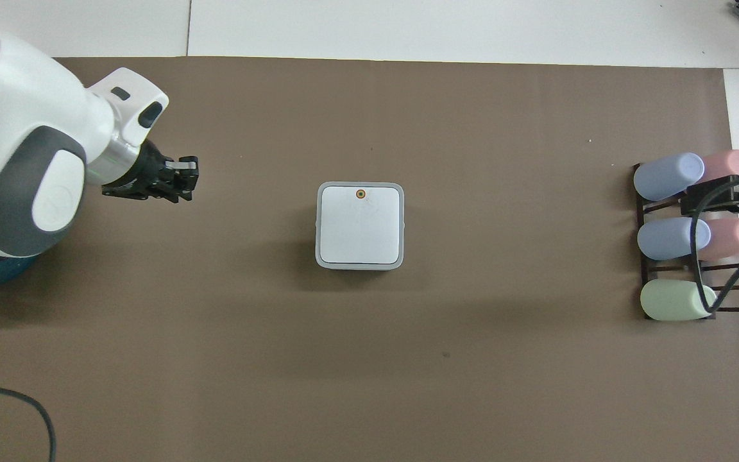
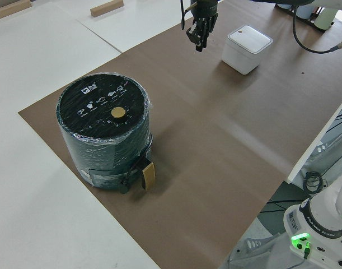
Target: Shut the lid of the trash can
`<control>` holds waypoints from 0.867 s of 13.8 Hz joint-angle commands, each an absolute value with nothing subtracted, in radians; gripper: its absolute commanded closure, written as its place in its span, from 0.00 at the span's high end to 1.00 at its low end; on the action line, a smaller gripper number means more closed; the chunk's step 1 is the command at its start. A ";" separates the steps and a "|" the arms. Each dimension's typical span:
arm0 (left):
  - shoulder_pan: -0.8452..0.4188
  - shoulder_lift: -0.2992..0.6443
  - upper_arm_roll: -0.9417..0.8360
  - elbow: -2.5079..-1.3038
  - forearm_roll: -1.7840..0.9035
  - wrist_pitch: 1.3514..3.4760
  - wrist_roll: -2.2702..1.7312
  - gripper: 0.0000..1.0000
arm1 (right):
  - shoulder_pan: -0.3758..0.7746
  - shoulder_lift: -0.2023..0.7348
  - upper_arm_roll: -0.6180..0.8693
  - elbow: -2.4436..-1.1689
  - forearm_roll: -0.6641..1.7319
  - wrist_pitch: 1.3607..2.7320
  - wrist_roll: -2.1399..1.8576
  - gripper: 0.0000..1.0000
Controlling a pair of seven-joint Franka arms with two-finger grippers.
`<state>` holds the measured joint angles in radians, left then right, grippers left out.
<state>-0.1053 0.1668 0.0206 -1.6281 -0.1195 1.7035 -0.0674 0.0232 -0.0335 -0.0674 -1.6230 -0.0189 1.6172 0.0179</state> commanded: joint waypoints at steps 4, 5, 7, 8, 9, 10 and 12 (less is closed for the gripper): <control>-0.011 0.072 0.018 -1.629 -0.046 1.643 0.038 0.40 | 0.021 -0.061 -0.064 -1.658 -0.028 1.643 -0.003 1.00; 0.004 0.057 0.018 -1.628 -0.045 1.640 0.040 0.59 | 0.021 -0.061 -0.064 -1.658 -0.028 1.643 -0.003 1.00; 0.005 0.045 0.018 -1.623 -0.043 1.640 0.038 1.00 | 0.021 -0.061 -0.064 -1.658 -0.028 1.643 -0.003 1.00; 0.000 0.040 0.018 -1.623 -0.031 1.640 0.038 1.00 | 0.021 -0.061 -0.064 -1.658 -0.028 1.643 -0.003 1.00; -0.009 0.037 0.011 -1.614 0.019 1.641 0.040 1.00 | 0.021 -0.061 -0.064 -1.658 -0.028 1.643 -0.003 1.00; -0.012 0.037 0.006 -1.603 0.043 1.644 0.040 1.00 | 0.021 -0.061 -0.064 -1.658 -0.028 1.643 -0.003 1.00; -0.012 0.037 0.003 -1.579 0.038 1.649 0.037 1.00 | 0.021 -0.061 -0.064 -1.658 -0.028 1.643 -0.002 1.00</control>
<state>-0.0067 0.0378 0.0043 -1.6125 0.0139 1.6570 0.0311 0.0232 -0.0335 -0.0674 -1.6230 -0.0189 1.6172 0.0179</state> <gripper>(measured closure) 0.000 0.000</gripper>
